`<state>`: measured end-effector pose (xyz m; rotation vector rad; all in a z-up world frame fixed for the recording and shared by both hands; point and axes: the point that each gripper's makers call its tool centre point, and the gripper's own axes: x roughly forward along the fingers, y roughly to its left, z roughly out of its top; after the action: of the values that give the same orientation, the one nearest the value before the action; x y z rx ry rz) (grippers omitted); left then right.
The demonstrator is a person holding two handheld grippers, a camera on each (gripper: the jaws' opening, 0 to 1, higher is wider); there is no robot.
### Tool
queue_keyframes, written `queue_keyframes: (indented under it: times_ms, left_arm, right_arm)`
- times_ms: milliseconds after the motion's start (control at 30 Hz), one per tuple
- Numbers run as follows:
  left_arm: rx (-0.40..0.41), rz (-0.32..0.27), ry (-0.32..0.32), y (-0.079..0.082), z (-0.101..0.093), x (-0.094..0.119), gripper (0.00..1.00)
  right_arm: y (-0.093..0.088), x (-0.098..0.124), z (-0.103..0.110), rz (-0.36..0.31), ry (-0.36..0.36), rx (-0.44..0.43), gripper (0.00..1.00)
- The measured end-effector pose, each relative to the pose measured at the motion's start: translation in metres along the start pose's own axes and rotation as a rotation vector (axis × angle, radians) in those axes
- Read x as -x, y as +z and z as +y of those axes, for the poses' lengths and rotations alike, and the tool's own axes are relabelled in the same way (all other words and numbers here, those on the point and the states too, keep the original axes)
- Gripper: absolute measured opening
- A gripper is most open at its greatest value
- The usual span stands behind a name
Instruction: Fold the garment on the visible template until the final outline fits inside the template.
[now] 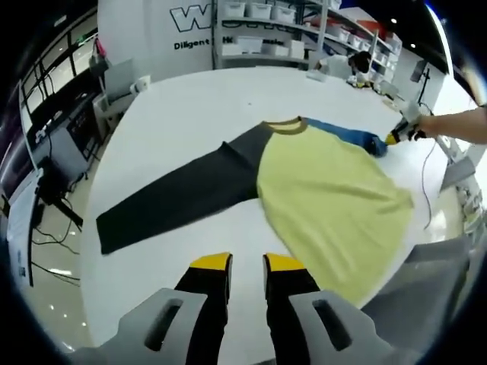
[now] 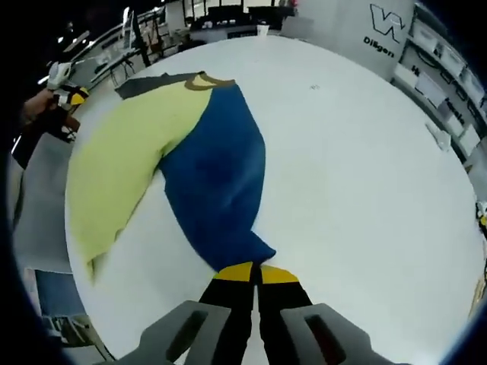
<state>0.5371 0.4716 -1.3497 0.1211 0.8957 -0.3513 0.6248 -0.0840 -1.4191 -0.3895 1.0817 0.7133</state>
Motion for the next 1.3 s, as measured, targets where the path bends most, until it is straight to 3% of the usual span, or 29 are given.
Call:
queue_keyframes:
  times_ms: [67,200,267,400,600,667,700,733,800,933,1033,1200,1300]
  left_arm:
    - [-0.001,-0.003,-0.005,0.000,-0.001,0.000,0.17]
    - [0.000,-0.013,-0.018,0.002,-0.004,-0.001,0.17]
    - [-0.001,-0.016,-0.023,0.003,-0.005,-0.001,0.17]
    - [-0.003,-0.021,-0.032,0.003,-0.006,-0.001,0.17]
    - [-0.001,-0.031,-0.040,0.003,-0.007,0.001,0.17]
    - [-0.002,-0.031,-0.039,0.002,-0.007,0.002,0.17]
    - [-0.001,-0.031,-0.038,0.001,-0.006,0.003,0.16]
    - [0.002,-0.031,-0.037,0.000,-0.004,0.003,0.16]
    - [0.005,-0.026,-0.034,-0.002,-0.004,0.004,0.16]
    - [0.007,-0.014,-0.034,-0.007,-0.006,0.003,0.16]
    - [0.002,-0.004,-0.036,-0.008,-0.011,0.002,0.16]
    - [-0.012,0.013,-0.046,-0.010,-0.021,-0.001,0.16]
    - [-0.070,0.034,-0.096,-0.015,-0.042,-0.005,0.18]
  right_arm:
    - [-0.008,0.008,0.009,0.000,0.026,-0.021,0.00]
    - [-0.024,0.023,0.037,0.016,0.132,-0.173,0.00]
    - [-0.026,0.030,0.046,-0.003,0.161,-0.207,0.00]
    - [-0.025,0.046,0.079,-0.034,0.290,-0.274,0.00]
    - [-0.023,0.062,0.082,-0.112,0.311,-0.320,0.00]
    - [-0.014,0.073,0.077,-0.203,0.332,-0.409,0.00]
    - [-0.015,0.075,0.070,-0.222,0.310,-0.422,0.00]
    - [-0.026,0.073,0.049,-0.203,0.212,-0.387,0.00]
    - [-0.050,0.069,0.025,-0.107,0.085,-0.336,0.00]
    - [-0.057,0.067,-0.002,-0.084,-0.052,-0.343,0.00]
    - [-0.064,0.061,-0.029,-0.030,-0.192,-0.261,0.00]
    - [-0.052,0.044,-0.056,-0.020,-0.273,-0.216,0.00]
    - [-0.046,0.037,-0.069,-0.007,-0.303,-0.201,0.00]
